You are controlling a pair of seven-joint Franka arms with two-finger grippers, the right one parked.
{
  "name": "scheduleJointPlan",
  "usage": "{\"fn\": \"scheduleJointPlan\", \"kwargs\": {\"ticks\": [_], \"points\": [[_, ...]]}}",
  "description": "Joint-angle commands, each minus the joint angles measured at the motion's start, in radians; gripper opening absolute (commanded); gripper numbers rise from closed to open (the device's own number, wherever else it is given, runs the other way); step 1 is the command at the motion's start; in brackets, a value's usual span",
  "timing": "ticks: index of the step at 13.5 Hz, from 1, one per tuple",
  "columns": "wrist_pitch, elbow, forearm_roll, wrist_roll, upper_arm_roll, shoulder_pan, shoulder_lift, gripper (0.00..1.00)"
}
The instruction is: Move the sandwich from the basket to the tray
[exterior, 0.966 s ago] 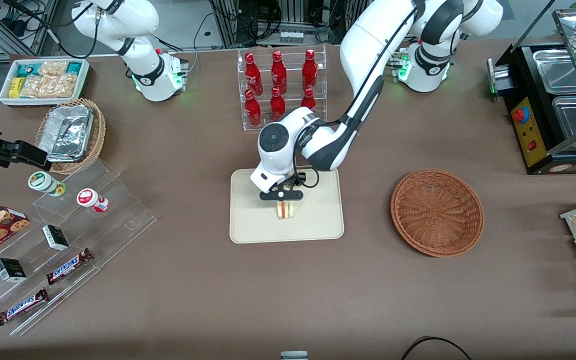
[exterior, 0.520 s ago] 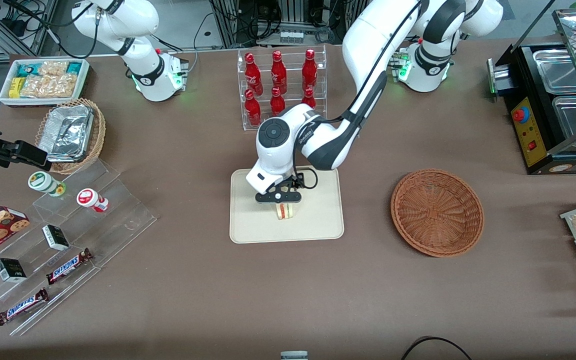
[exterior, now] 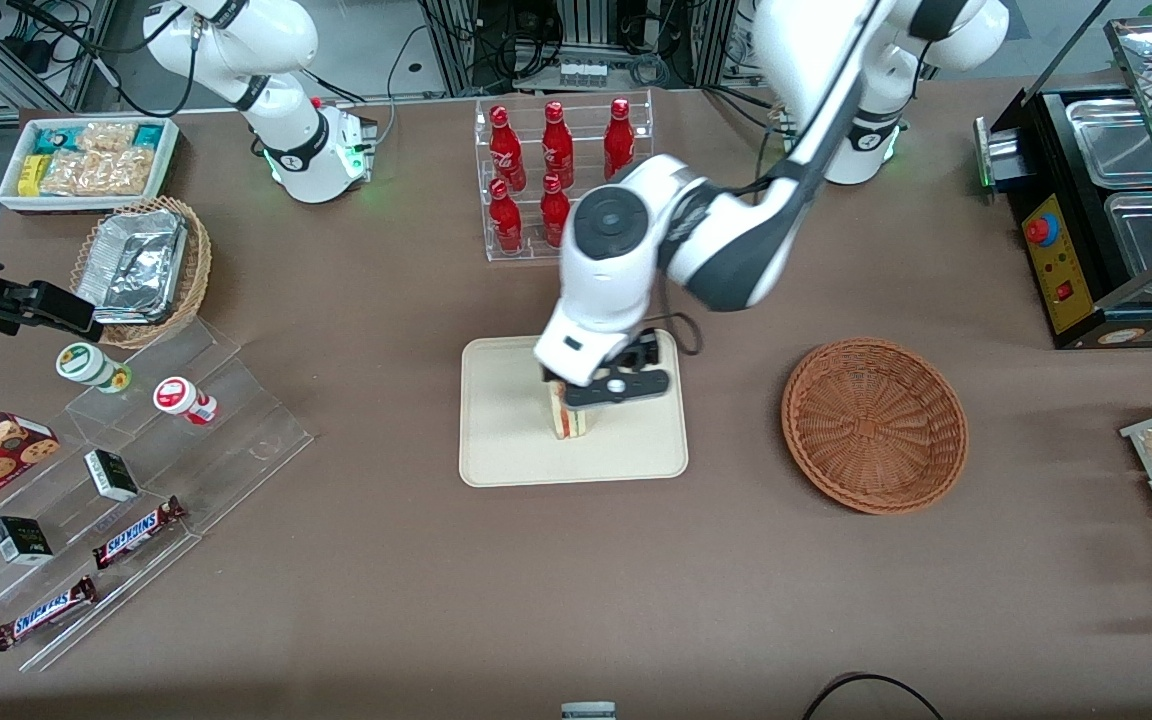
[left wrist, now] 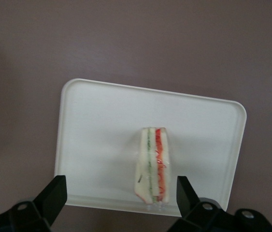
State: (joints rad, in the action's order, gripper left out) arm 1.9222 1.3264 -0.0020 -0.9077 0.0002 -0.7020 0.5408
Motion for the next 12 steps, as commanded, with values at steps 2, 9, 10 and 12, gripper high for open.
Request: {"fn": "scheduleJointPlan", "kwargs": {"ticks": [2, 9, 10, 12], "points": [[-0.028, 0.149, -0.007, 0.06, -0.008, 0.12, -0.178, 1.0], [-0.155, 0.299, -0.03, 0.519, -0.006, 0.367, -0.356, 1.0], [-0.179, 0.31, -0.029, 0.588, -0.006, 0.401, -0.378, 1.0], [-0.228, 0.313, -0.029, 0.692, -0.006, 0.467, -0.407, 1.0]]}}
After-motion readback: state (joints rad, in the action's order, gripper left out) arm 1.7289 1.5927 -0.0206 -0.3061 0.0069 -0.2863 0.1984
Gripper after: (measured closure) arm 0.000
